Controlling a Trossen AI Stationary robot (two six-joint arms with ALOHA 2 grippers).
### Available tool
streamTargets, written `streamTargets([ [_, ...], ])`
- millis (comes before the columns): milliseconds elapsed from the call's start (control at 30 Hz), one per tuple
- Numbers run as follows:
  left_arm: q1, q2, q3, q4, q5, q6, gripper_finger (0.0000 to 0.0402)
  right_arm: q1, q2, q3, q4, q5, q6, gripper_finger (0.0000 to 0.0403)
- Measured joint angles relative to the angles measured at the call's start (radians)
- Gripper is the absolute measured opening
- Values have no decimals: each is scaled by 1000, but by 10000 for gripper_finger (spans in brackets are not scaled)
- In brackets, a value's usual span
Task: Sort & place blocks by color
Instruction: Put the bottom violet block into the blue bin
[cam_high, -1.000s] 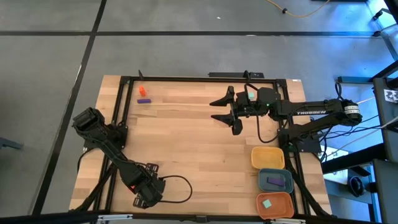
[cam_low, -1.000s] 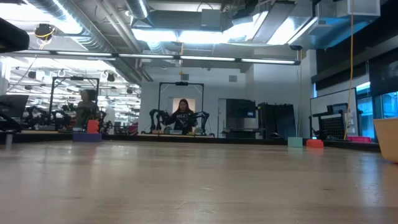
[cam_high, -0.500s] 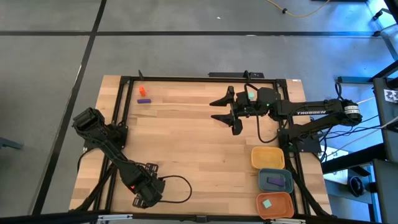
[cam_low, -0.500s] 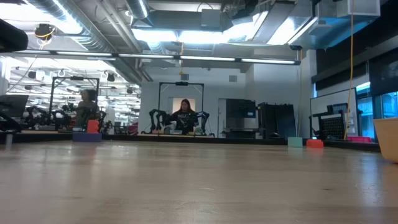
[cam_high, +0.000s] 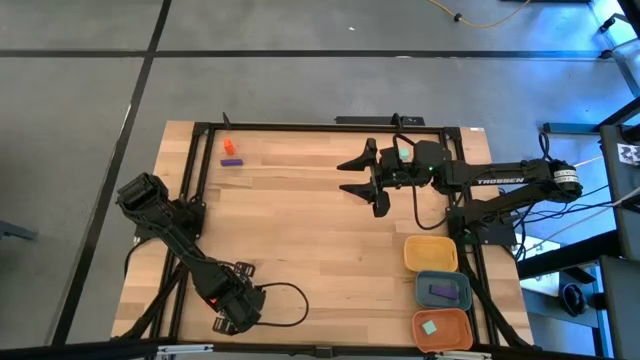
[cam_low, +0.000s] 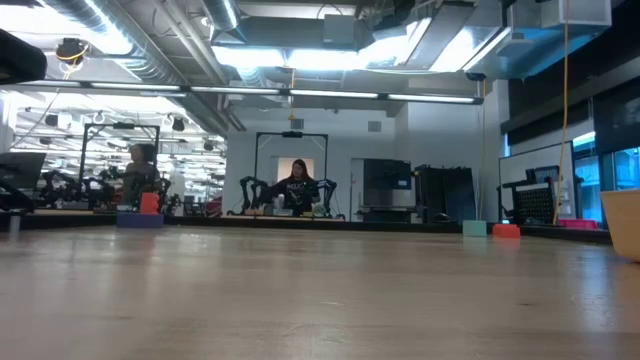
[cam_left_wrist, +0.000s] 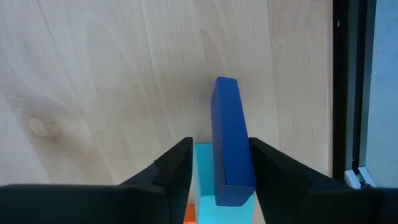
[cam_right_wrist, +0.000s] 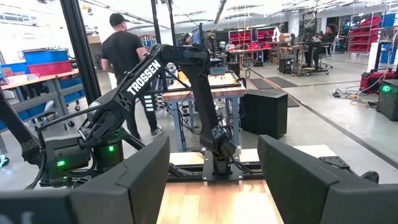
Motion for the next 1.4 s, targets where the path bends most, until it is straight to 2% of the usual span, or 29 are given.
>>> streamTargets([
  [600, 4, -1, 0, 0, 5, 0, 48, 0, 0, 0, 0, 0, 0, 246],
  [967, 8, -7, 0, 1, 22, 0, 50, 0, 0, 0, 0, -1, 3, 246],
  [1133, 9, -91, 0, 1, 10, -5, 48, 0, 0, 0, 0, -1, 3, 246],
  [1400, 68, -354, 13, 7, -29, 14, 48, 0, 0, 0, 0, -1, 3, 246],
])
